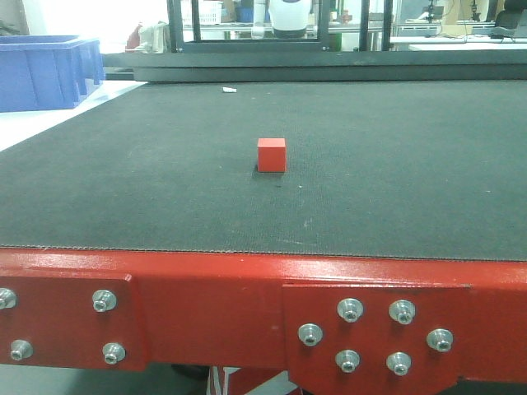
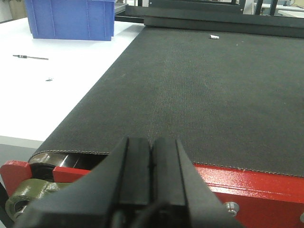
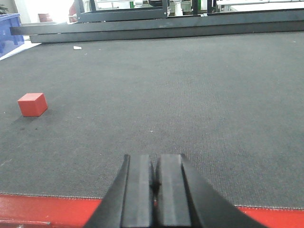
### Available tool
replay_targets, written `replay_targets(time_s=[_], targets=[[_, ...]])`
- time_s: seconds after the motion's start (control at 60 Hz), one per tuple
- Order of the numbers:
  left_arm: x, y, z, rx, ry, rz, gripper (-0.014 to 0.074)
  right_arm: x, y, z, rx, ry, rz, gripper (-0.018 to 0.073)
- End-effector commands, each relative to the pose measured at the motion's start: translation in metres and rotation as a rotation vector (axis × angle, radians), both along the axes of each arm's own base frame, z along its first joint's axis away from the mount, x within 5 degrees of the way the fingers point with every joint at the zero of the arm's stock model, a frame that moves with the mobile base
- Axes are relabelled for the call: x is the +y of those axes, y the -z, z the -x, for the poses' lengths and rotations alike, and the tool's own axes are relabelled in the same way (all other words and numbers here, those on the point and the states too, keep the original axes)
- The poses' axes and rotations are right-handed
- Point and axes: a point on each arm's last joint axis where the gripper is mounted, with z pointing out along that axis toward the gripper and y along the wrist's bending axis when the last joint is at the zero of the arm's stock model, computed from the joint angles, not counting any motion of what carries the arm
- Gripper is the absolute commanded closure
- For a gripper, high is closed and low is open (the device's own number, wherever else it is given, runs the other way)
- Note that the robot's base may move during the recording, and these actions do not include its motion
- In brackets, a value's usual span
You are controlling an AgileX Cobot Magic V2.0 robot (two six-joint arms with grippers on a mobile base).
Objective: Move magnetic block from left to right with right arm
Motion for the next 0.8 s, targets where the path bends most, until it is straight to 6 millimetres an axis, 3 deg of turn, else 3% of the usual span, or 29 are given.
replay_targets(time_s=[0.0,0.783], targets=[[0.0001,-0.005,0.0005,-0.085,0.001,0.008,0.0712,-0.0009,-0.0103,0.0017,-0.108,0.012,-0.001,0.0399],[0.0001,-0.005,0.0005,-0.085,0.001,0.008,0.0713,-0.0012,-0.0149,0.002,-0.158,0.016,-0.005,0.0399]])
